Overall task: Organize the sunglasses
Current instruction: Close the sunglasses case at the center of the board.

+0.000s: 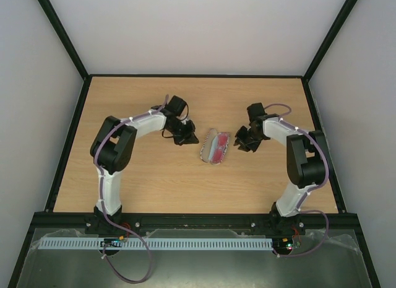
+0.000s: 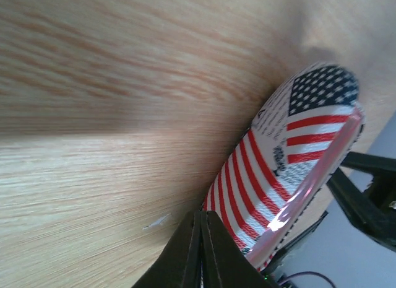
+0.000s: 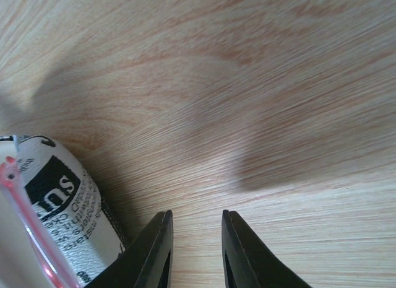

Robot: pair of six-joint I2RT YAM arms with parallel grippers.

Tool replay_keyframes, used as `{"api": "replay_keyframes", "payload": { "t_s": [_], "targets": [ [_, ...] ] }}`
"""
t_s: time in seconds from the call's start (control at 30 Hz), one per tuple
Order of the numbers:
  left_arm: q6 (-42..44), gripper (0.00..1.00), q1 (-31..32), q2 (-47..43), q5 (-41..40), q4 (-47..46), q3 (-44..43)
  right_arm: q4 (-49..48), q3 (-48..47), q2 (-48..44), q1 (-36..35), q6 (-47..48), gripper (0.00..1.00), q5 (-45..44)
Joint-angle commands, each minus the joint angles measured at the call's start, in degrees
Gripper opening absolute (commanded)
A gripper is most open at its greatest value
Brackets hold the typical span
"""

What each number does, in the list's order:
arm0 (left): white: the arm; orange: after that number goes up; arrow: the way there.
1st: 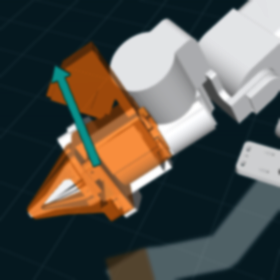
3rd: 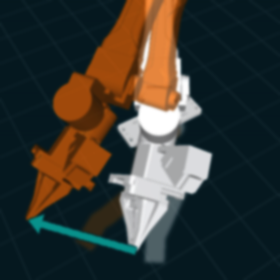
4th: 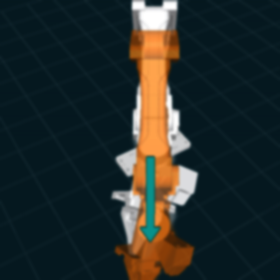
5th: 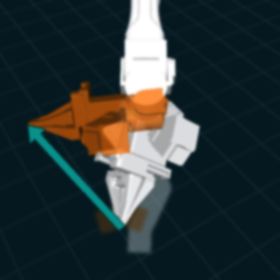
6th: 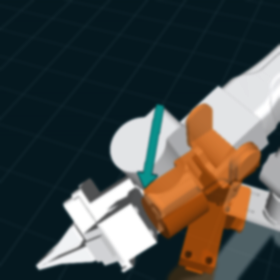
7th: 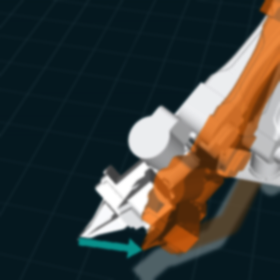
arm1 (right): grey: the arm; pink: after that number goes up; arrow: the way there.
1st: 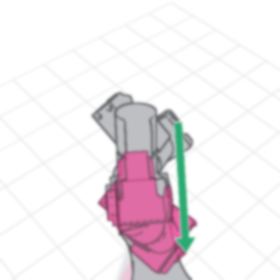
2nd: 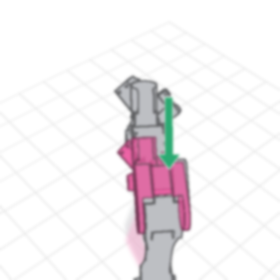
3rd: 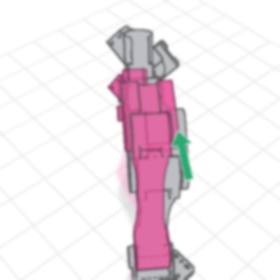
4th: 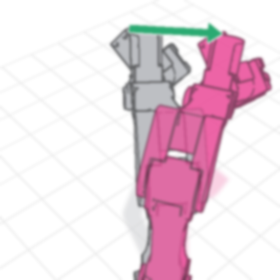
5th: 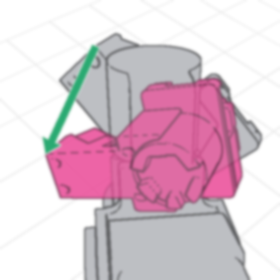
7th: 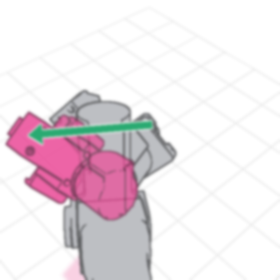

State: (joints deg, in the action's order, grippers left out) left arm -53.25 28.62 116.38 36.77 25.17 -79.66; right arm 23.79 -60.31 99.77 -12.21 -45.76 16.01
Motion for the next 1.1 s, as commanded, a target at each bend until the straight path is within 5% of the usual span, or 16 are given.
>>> {"api": "replay_keyframes", "payload": {
  "t_s": [0.0, 0.7, 1.07],
  "targets": [
    [0.93, 0.02, 2.25, 1.57, -1.43, 3.66, -1.77, 1.55, -1.53, 1.91, -1.14, -0.55, 0.24, 1.15],
    [2.76, 0.02, 7.94, 8.94, -1.9, 10.59, -14.77, 2.72, -8.28, 5.98, -8.69, -2.44, 0.25, 1.4],
    [3.37, 0.02, 7.3, 8.04, -2.78, 11.09, -13.26, 9.54, -9.26, 1.58, -8.75, 2.48, 0.24, -3.96]
  ]
}}
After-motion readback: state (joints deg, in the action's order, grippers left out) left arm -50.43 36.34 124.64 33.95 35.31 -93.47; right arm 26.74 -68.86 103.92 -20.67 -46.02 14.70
